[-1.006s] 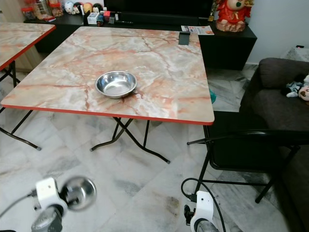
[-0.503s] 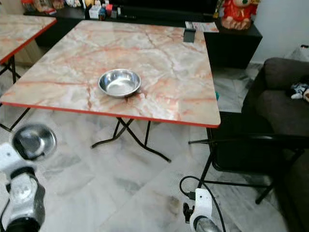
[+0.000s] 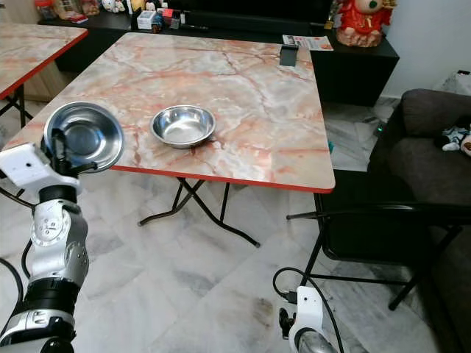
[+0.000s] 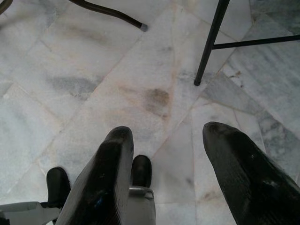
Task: Setting the table
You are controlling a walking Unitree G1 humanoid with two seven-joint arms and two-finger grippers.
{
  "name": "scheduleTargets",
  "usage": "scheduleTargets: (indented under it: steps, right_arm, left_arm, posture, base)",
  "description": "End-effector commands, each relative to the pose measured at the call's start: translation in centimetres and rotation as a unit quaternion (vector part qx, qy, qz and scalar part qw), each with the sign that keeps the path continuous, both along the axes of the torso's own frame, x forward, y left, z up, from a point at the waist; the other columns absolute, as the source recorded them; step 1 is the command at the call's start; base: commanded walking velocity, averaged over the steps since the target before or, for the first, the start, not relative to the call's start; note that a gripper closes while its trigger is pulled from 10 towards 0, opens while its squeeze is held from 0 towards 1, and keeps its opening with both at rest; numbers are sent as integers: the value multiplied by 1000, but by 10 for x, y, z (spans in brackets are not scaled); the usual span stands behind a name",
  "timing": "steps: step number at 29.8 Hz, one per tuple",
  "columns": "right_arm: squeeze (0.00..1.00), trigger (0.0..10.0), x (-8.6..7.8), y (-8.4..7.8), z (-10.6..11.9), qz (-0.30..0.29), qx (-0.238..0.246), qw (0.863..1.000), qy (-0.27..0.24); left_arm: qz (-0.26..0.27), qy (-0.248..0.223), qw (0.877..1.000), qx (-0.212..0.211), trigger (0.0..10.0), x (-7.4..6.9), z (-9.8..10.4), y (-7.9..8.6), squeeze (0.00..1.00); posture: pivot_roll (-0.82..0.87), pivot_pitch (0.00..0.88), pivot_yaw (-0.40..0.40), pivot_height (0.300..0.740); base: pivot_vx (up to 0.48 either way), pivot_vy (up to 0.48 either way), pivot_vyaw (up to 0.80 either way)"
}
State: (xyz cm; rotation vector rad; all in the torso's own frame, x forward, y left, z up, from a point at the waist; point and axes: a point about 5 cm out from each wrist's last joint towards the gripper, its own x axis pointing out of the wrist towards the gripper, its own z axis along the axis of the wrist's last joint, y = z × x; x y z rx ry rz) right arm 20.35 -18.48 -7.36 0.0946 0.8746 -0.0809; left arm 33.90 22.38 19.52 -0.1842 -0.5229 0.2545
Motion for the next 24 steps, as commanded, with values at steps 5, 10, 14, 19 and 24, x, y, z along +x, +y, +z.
scheduleTargets:
  steps: [5, 10, 14, 19, 24]
  right_arm:
    - [0, 10000, -1, -2, 0, -9, 2, 1000, 2]
    - [0, 10000, 0, -6, 1, -17, -2, 1000, -2]
    - [0, 10000, 2, -6, 1, -15, -1, 1000, -3]
    - [0, 10000, 2, -5, 2, -9, -1, 1000, -1]
    - [0, 10000, 4, -2, 2, -7, 4, 1000, -7]
  left_arm:
    - [-28, 5, 1000, -11, 10000, 7, 2, -5, 0]
    - [-43, 6, 999, -17, 10000, 9, 2, -9, 0]
    - [-45, 6, 999, -16, 10000, 11, 3, -10, 0]
    - [-48, 4, 999, -16, 10000, 11, 4, -11, 0]
    - [-58, 4, 998, -14, 10000, 13, 6, -12, 0]
  posture:
    - [66, 81, -46, 740]
    - [76, 65, -50, 740]
    - [77, 51, -49, 740]
    - [76, 49, -49, 740]
    - [82, 40, -47, 740]
  base:
    - [0, 0, 0]
    - [0, 0, 0]
    - [133, 0, 0]
    - [316, 0, 0]
    - [337, 0, -230]
